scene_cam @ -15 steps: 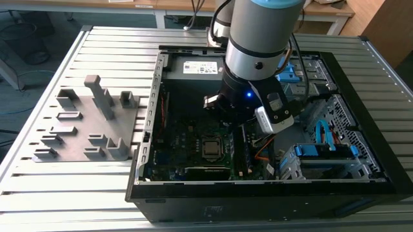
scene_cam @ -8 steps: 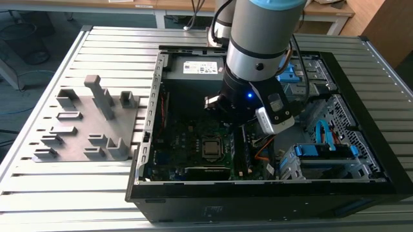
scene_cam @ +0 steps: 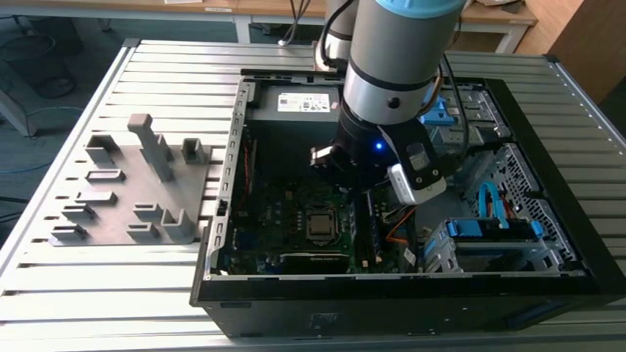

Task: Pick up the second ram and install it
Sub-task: 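Insert the second ram into the second slot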

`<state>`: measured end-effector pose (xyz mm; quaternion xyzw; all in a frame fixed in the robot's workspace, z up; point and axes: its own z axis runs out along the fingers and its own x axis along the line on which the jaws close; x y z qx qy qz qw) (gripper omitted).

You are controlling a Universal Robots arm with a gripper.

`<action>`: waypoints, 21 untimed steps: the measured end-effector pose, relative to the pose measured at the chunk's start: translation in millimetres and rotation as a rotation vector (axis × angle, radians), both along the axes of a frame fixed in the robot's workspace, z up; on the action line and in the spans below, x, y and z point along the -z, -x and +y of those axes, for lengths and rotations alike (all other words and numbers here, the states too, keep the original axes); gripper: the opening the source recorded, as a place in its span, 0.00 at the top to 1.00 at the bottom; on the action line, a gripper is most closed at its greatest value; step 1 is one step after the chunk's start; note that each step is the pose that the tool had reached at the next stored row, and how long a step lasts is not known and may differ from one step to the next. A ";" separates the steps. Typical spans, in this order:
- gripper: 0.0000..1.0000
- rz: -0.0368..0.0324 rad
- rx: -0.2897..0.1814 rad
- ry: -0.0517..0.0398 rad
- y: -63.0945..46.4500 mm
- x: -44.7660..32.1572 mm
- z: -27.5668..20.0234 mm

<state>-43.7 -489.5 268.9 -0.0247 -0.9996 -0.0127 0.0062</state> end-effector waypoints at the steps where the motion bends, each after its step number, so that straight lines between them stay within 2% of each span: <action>1: 0.86 0.0000 0.000 0.0000 -0.3 0.3 0.0; 9: 0.86 0.0000 -0.003 -0.0001 -0.6 4.0 0.0; 21: 0.86 0.0000 -0.003 -0.0001 -0.7 13.5 0.0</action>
